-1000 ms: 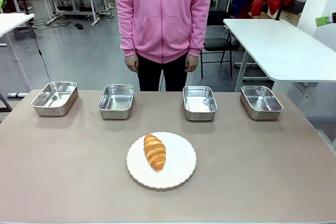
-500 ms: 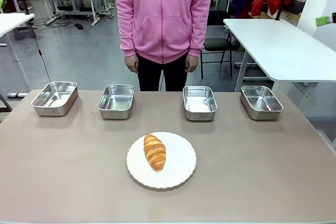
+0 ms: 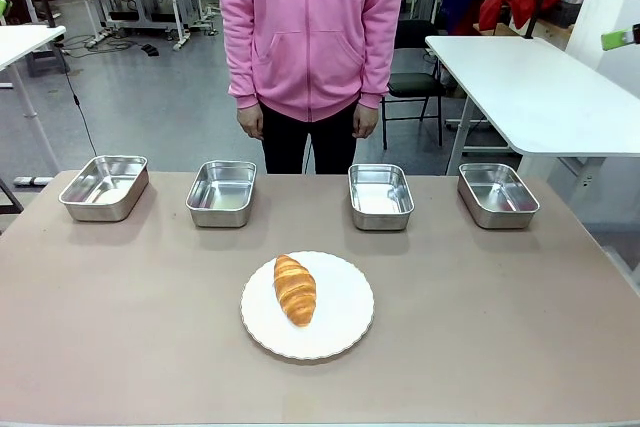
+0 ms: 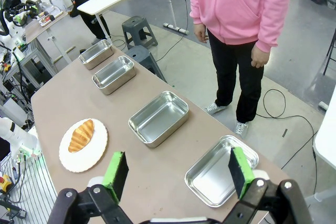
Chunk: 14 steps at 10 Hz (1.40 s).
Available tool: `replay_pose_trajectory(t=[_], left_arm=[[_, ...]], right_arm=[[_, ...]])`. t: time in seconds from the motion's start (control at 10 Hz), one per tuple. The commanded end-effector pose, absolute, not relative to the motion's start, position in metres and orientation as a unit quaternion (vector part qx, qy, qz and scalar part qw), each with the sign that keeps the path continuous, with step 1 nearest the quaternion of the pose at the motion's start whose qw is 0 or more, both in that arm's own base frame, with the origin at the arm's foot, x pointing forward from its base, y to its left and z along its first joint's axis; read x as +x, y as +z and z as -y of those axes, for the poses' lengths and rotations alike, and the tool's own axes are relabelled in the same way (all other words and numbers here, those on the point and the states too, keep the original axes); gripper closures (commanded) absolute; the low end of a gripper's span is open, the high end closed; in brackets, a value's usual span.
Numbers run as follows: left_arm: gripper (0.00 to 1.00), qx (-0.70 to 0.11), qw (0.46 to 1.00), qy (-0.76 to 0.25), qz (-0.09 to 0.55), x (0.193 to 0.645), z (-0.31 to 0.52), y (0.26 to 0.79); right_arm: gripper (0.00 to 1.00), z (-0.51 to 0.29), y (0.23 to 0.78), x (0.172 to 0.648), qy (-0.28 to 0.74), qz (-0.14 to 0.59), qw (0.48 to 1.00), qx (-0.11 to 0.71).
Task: Place the bread in the container.
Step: Place the Butter Roll into the Airtight Container indicated by the human.
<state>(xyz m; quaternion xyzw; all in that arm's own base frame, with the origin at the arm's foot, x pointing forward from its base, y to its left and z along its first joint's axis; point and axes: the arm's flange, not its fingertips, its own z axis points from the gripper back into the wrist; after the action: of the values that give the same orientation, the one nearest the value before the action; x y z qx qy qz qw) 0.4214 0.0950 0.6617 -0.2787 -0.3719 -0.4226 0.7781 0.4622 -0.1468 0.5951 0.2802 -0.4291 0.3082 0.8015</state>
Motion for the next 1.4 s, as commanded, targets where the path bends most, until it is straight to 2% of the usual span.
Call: replay_pose_trajectory(t=[0.0, 1.3], left_arm=[[0.0, -0.279, 0.775, -0.426, 0.374, 0.4202, -0.0942, 0.6623], [0.0, -0.279, 0.775, -0.426, 0.374, 0.4202, -0.0942, 0.6623]], right_arm=[[0.0, 0.1445, 0.5963, 0.4613, 0.309, 0.433, 0.799, 0.28], [0.0, 0.1445, 0.5963, 0.4613, 0.309, 0.433, 0.799, 0.28]])
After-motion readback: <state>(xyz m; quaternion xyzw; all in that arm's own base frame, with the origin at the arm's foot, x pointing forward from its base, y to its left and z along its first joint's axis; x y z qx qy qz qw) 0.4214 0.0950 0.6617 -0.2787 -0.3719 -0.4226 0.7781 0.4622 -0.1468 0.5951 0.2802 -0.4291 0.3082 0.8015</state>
